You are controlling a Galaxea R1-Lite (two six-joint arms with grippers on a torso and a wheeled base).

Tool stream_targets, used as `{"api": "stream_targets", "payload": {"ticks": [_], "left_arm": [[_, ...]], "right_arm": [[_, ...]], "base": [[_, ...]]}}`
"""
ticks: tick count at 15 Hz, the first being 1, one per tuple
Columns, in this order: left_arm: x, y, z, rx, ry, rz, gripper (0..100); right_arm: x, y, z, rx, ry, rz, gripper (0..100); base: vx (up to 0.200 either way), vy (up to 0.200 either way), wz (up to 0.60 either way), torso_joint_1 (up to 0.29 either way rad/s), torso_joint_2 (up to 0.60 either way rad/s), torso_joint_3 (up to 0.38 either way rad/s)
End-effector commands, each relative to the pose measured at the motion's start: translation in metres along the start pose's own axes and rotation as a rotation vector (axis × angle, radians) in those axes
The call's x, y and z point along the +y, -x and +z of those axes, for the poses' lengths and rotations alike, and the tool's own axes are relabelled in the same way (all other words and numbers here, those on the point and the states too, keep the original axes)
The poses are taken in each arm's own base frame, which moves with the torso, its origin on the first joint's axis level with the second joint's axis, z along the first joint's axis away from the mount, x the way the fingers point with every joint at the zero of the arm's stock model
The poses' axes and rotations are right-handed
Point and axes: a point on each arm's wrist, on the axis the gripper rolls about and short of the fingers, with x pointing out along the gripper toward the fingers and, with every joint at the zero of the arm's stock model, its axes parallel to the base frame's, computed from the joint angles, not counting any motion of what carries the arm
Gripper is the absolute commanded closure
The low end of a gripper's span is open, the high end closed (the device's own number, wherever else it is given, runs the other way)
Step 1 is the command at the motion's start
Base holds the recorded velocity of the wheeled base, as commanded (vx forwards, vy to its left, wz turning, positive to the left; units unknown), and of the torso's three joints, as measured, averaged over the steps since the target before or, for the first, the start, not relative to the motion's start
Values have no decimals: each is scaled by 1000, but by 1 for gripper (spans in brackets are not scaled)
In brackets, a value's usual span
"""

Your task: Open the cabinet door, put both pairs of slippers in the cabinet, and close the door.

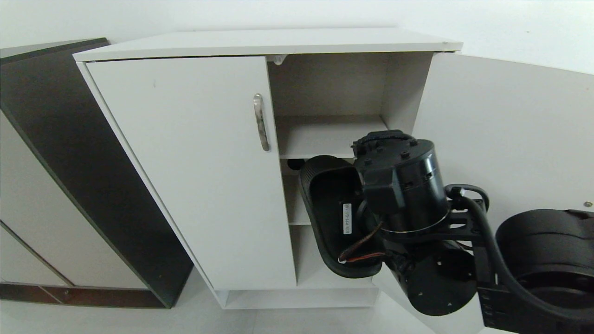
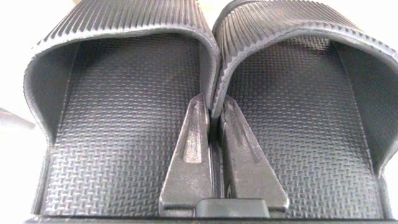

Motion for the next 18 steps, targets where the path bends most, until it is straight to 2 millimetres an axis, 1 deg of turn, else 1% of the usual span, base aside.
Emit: {"api": "stream_targets", "payload": {"ticks": [1,3,5,6,7,9,13,18], "left_arm": [[0,0,0,0,0,0,100],[0,0,0,0,0,0,100],[0,0,0,0,0,0,100],[0,0,0,0,-2,0,100],[0,0,0,0,0,0,100],[0,0,0,0,0,0,100],[0,0,0,0,-2,0,100],[0,0,0,0,-2,0,100]], "right_arm": [[-6,15,16,-37,-40,17,100],[-5,12,13,-30,-32,10,100],[0,6,5,-21,-13,-13,100],[6,-1,-2,-23,1,-61,100],[10,-2,-5,-23,5,-73,100],[14,0,-7,-27,2,-58,100],[15,-3,-11,-17,13,-58,100],[16,-3,-10,-23,7,-59,100]], "base": [[0,0,0,0,0,0],[0,0,0,0,0,0],[0,0,0,0,0,0],[0,0,0,0,0,0],[0,0,0,0,0,0],[0,0,0,0,0,0],[0,0,0,0,0,0],[200,0,0,2,3,2]]}}
